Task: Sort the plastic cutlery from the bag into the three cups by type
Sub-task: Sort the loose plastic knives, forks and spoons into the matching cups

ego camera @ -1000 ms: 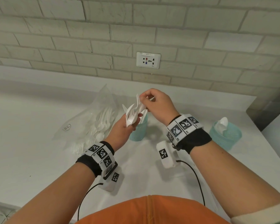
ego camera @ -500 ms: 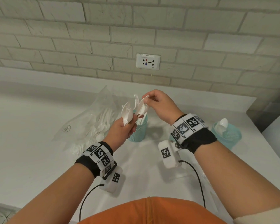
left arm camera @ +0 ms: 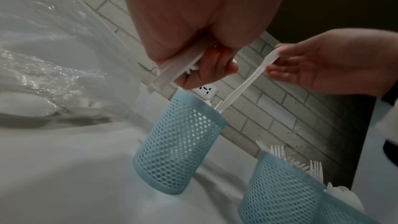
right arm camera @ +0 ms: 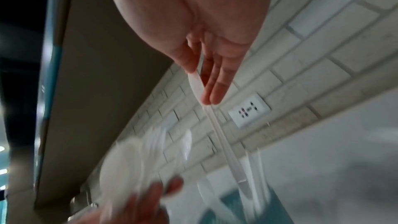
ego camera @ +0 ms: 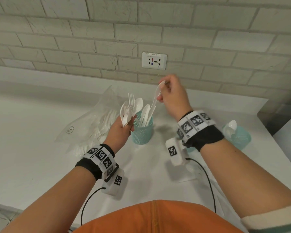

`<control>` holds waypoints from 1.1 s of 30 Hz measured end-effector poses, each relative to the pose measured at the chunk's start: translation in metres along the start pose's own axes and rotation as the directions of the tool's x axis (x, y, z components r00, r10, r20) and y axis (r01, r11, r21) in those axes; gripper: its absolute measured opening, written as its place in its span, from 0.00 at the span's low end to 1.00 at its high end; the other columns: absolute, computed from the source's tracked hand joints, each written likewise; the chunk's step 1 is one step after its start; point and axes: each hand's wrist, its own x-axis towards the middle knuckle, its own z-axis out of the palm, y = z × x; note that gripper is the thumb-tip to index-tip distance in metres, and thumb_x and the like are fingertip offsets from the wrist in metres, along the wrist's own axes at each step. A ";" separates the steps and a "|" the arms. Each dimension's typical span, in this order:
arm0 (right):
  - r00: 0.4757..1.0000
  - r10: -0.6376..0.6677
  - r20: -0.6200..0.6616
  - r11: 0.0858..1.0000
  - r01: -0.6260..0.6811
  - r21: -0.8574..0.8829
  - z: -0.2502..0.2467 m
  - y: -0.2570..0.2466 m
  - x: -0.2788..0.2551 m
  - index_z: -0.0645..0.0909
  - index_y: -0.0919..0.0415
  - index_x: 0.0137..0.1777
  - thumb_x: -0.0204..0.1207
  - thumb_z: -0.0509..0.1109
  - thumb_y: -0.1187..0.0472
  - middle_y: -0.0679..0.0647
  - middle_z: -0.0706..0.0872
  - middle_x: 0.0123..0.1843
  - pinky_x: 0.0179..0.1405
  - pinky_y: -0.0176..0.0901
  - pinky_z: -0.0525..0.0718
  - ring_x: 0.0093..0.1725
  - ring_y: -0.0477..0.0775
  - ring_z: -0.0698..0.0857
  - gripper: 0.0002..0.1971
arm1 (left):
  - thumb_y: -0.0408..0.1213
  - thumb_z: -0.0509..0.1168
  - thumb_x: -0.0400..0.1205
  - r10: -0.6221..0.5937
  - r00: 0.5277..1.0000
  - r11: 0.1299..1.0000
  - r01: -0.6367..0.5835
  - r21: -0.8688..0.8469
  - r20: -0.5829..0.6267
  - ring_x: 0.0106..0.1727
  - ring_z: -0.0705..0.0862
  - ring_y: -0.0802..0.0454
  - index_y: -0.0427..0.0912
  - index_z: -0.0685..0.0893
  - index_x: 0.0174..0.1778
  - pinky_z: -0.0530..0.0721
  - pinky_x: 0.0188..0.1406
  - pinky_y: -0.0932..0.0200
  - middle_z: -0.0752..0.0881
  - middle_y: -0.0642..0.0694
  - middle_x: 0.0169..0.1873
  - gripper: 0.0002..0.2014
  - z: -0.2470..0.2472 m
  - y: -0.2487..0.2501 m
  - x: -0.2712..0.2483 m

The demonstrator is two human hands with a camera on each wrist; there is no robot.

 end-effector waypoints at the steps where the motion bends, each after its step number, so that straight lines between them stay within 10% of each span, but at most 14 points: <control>1: 0.997 0.050 0.056 0.998 -0.048 -0.041 0.008 0.012 -0.006 0.75 0.55 0.51 0.84 0.58 0.64 0.47 0.81 0.44 0.38 0.33 0.85 0.40 0.50 0.85 0.05 | 0.49 0.57 0.86 0.003 1.000 1.000 -0.003 -0.012 0.008 0.25 0.70 0.57 0.43 0.80 0.58 0.70 0.26 0.66 0.75 0.51 0.28 0.15 0.002 0.002 -0.001; 4: 0.982 0.134 0.130 0.982 -0.114 -0.152 0.022 0.035 -0.019 0.82 0.54 0.56 0.83 0.60 0.61 0.52 0.86 0.53 0.60 0.49 0.83 0.54 0.54 0.85 0.09 | 0.49 0.57 0.86 -0.001 0.999 0.999 0.002 -0.052 0.032 0.25 0.69 0.58 0.47 0.81 0.58 0.69 0.26 0.65 0.73 0.51 0.27 0.13 0.006 0.006 -0.003; 6: 0.983 0.113 0.145 0.968 -0.076 -0.241 0.022 0.035 -0.023 0.81 0.52 0.64 0.85 0.56 0.56 0.52 0.83 0.62 0.66 0.40 0.69 0.65 0.54 0.76 0.15 | 0.51 0.57 0.85 -0.003 0.999 0.999 0.005 -0.042 0.044 0.25 0.68 0.58 0.54 0.82 0.60 0.69 0.28 0.65 0.72 0.52 0.27 0.13 0.008 0.007 -0.002; 9: 0.991 0.058 0.119 0.975 -0.031 -0.220 0.020 0.021 -0.025 0.82 0.52 0.64 0.84 0.57 0.49 0.50 0.76 0.57 0.59 0.33 0.59 0.65 0.51 0.69 0.17 | 0.51 0.57 0.85 -0.002 0.999 1.000 0.003 -0.014 0.047 0.23 0.68 0.59 0.56 0.83 0.60 0.68 0.27 0.65 0.72 0.53 0.26 0.13 0.013 0.007 -0.001; 14: 0.977 0.107 0.182 0.992 -0.094 -0.079 0.016 0.008 -0.028 0.85 0.61 0.57 0.80 0.66 0.52 0.56 0.76 0.56 0.44 0.16 0.72 0.50 0.46 0.79 0.15 | 0.44 0.58 0.86 0.000 0.999 0.996 0.005 -0.091 0.049 0.18 0.68 0.61 0.30 0.81 0.50 0.68 0.18 0.71 0.71 0.49 0.23 0.17 0.026 0.020 -0.005; 23: 0.995 0.093 -0.046 0.961 -0.078 0.265 -0.013 -0.013 -0.021 0.71 0.51 0.46 0.83 0.58 0.58 0.53 0.87 0.39 0.51 0.49 0.82 0.44 0.54 0.86 0.04 | 0.51 0.58 0.85 0.036 0.999 0.970 -0.043 0.239 0.032 0.37 0.76 0.55 0.46 0.78 0.64 0.72 0.44 0.59 0.80 0.55 0.36 0.17 0.038 0.030 -0.008; 33: 0.992 0.017 0.123 0.965 0.016 -0.260 -0.016 0.012 -0.046 0.79 0.58 0.42 0.69 0.76 0.54 0.47 0.75 0.42 0.37 0.37 0.73 0.39 0.45 0.76 0.10 | 0.37 0.62 0.83 0.138 0.987 0.970 -0.152 0.191 0.082 0.55 0.81 0.55 0.42 0.77 0.67 0.71 0.50 0.67 0.84 0.52 0.53 0.15 0.058 0.037 -0.001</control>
